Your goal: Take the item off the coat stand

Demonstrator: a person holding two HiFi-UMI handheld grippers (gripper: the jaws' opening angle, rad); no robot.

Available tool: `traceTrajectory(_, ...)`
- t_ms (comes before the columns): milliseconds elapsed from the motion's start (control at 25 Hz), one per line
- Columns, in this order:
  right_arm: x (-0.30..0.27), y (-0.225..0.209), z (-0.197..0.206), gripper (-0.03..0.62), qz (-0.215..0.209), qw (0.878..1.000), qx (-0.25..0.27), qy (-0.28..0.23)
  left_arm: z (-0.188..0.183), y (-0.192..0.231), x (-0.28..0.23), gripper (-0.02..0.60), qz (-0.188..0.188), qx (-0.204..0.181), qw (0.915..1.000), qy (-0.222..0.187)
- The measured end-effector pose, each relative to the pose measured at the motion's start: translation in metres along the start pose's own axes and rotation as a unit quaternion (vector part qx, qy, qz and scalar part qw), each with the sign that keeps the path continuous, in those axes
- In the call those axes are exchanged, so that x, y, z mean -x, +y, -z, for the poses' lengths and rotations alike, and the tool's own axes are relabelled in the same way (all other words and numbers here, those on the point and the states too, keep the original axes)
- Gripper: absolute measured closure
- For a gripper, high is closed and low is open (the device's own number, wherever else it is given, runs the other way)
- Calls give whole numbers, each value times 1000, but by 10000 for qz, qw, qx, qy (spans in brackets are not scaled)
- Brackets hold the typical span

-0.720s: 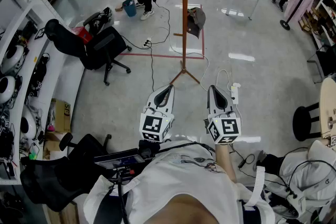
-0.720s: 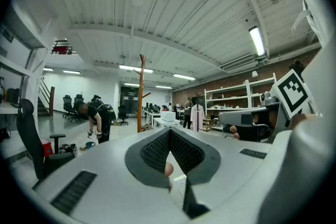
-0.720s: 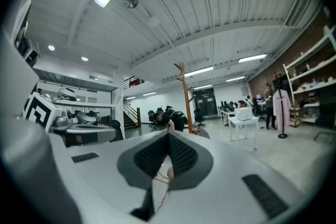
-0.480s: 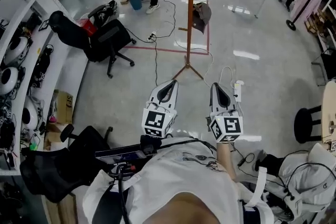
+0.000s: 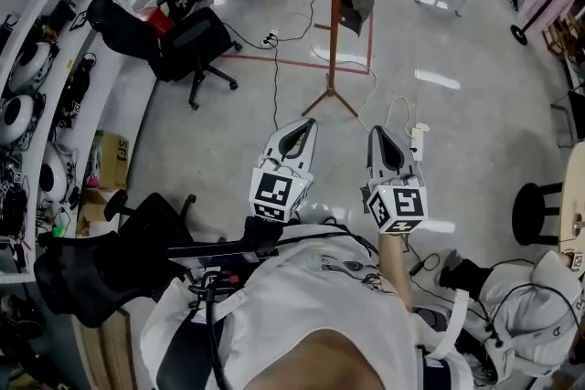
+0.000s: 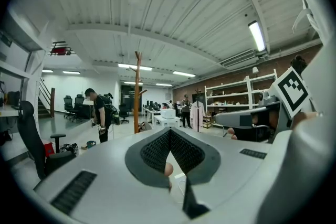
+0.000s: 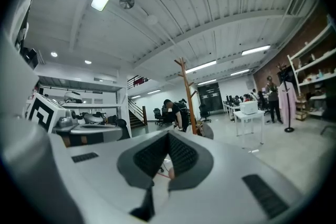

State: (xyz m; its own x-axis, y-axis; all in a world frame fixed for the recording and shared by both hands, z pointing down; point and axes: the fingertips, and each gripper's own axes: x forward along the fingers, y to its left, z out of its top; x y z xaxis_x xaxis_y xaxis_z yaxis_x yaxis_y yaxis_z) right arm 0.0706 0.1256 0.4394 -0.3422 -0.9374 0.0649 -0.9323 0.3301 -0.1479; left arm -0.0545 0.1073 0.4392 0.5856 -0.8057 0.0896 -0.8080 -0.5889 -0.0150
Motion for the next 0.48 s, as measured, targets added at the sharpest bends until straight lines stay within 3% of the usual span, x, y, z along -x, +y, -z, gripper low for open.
traceTrajectory(480,-3,-22,21,589,-141,9997,-85,169,22,-28,-19,578,-53,32,10000,71)
